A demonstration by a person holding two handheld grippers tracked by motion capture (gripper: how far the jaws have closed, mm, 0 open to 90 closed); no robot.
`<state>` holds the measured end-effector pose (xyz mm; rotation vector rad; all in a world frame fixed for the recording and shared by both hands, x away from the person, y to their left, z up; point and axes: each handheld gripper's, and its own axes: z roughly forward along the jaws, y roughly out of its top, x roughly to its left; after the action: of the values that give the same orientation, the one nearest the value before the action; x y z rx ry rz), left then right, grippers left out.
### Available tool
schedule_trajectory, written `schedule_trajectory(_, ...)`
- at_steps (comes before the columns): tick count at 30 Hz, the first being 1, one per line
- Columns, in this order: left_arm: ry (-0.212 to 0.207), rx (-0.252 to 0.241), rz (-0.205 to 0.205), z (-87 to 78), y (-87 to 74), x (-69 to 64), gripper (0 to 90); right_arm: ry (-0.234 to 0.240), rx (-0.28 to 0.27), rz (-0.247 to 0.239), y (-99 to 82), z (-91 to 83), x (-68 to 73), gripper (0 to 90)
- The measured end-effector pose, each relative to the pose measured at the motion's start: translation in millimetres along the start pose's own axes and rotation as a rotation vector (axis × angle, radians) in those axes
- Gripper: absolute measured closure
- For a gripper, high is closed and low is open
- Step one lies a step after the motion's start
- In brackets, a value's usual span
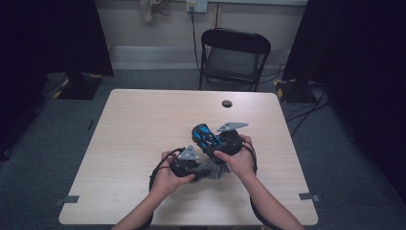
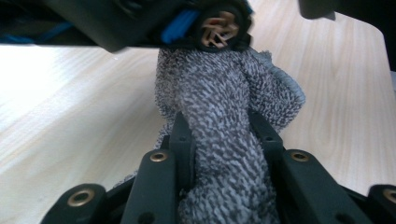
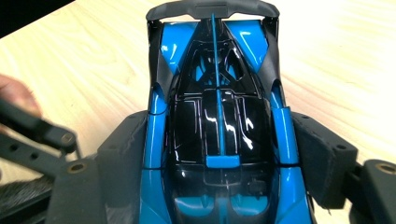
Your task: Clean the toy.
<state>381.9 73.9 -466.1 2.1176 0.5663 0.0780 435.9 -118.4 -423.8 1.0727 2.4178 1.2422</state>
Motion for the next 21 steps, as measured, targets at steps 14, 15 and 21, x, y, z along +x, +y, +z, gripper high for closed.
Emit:
schedule_trajectory(14,0.095,0.008,-0.040,-16.3,-6.1,23.6,68.3,0.007,-0.010,0.006,1.7,-6.3,-3.4,26.3)
schedule_trajectory(15,0.107,0.012,-0.044,-18.8,-5.9,27.2,68.3,0.007,-0.013,0.006,1.9,-6.9,-2.9,26.3)
schedule_trajectory(21,0.182,0.001,-0.064,-29.4,-2.1,43.8,68.3,0.020,-0.015,-0.005,3.2,-7.2,2.4,26.3)
